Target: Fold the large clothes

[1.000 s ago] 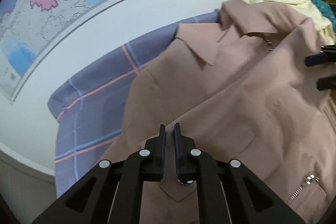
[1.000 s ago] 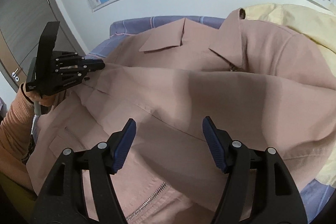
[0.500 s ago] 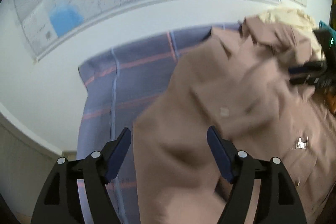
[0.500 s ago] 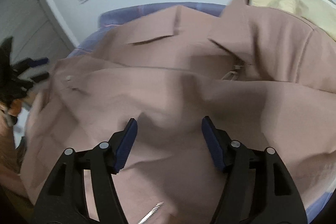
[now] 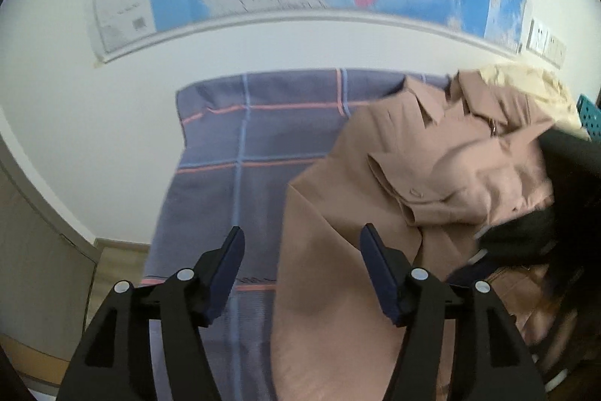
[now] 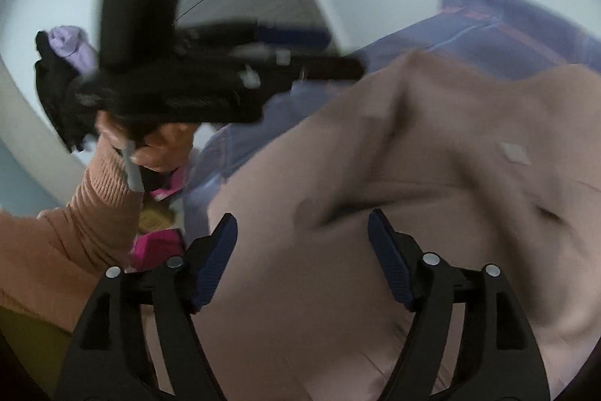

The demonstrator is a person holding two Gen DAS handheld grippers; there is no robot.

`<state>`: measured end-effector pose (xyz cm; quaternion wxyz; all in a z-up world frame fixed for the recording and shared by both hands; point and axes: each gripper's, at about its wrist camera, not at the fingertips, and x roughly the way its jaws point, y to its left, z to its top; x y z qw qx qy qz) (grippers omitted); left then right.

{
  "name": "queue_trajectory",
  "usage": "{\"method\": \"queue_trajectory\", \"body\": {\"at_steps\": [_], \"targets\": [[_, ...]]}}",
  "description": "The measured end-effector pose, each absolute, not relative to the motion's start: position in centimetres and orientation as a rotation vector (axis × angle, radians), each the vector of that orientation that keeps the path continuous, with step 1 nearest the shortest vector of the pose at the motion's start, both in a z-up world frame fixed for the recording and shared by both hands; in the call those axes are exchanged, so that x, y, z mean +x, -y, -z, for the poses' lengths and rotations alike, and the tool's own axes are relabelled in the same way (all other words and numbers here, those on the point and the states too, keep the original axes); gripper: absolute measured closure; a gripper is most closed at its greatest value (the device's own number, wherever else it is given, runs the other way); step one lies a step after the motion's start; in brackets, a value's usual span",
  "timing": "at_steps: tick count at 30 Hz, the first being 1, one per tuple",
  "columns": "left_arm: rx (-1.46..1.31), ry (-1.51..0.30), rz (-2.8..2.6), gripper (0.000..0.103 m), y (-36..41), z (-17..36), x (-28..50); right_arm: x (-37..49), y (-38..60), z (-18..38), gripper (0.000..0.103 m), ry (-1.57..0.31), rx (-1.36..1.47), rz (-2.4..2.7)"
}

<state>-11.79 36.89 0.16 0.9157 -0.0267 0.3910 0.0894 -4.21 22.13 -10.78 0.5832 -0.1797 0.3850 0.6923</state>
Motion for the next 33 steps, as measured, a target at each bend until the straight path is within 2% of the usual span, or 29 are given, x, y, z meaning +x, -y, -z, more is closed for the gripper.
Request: {"method": "queue_trajectory", "body": {"at_steps": [1,2,3,4,6,10,11,12,14,19,22,23,24,25,27,29,30,31,33], "targets": [[-0.055,-0.795,-0.188,0.041,-37.0,-0.5,-12.1,-4.3,-23.0,11.2,0.036,-0.917,-0.423,-1.607],[-0.053,-0.790,-0.192,0.041,-37.1,-0.7,-12.4,-4.3,-23.8,11.6,0.054,-0.943,-0.415,-1.624],[-0.048,-0.785,-0.200,0.041,-37.0,-1.0,-12.7,-4.3,-24.9,11.8,0.084,-0.984,-0.394,-1.663],[-0.045,-0.775,-0.208,0.041,-37.2,-1.2,-12.9,-4.3,-25.4,11.6,0.098,-1.002,-0.381,-1.682],[-0.047,-0.743,-0.222,0.041,-37.5,-2.1,-13.7,-4.0,-25.9,9.8,0.100,-1.012,-0.316,-1.741],[-0.074,-0.654,-0.240,0.040,-38.6,-4.7,-15.7,-1.8,-24.0,1.2,0.100,-0.828,-0.239,-1.755],[-0.079,-0.622,-0.236,0.038,-38.7,-5.5,-16.3,-1.0,-23.0,-0.6,0.100,-0.803,-0.213,-1.754],[-0.091,-0.588,-0.220,0.031,-38.7,-6.2,-16.9,0.2,-21.7,-2.7,0.100,-0.776,-0.179,-1.750],[-0.105,-0.559,-0.171,0.030,-38.4,-6.8,-17.3,2.1,-19.0,-4.9,0.100,-0.755,-0.161,-1.732],[-0.019,-0.616,-0.070,0.029,-34.4,-4.8,-14.9,7.7,-12.1,-5.9,0.094,-0.797,-0.091,-1.579],[0.014,-0.706,0.006,0.029,-31.9,-2.0,-12.0,10.9,-7.5,-4.2,0.084,-0.833,-0.023,-1.452],[0.023,-0.738,0.029,0.029,-31.1,-1.0,-10.9,12.2,-5.9,-2.9,0.073,-0.864,0.011,-1.391],[0.041,-0.765,0.042,0.029,-30.1,0.0,-9.8,13.2,-4.5,-1.5,0.054,-0.898,0.023,-1.313],[0.058,-0.779,0.049,0.029,-29.6,0.7,-9.3,13.8,-3.9,-0.3,0.047,-0.923,0.033,-1.267],[0.089,-0.820,0.066,0.029,-28.3,2.3,-7.8,15.3,-1.5,2.0,0.036,-0.968,0.065,-1.178],[0.106,-0.860,0.089,0.029,-27.4,3.7,-6.2,15.1,0.3,3.5,0.032,-0.965,0.101,-1.134],[0.115,-0.877,0.099,0.029,-27.0,4.4,-5.5,14.8,1.1,4.3,0.022,-0.958,0.109,-1.136],[0.121,-0.884,0.102,0.029,-26.9,4.8,-5.1,14.2,1.6,4.7,0.018,-0.951,0.109,-1.145],[0.130,-0.895,0.085,0.033,-26.9,5.4,-4.5,12.3,1.9,6.0,0.016,-0.929,0.096,-1.171]]}}
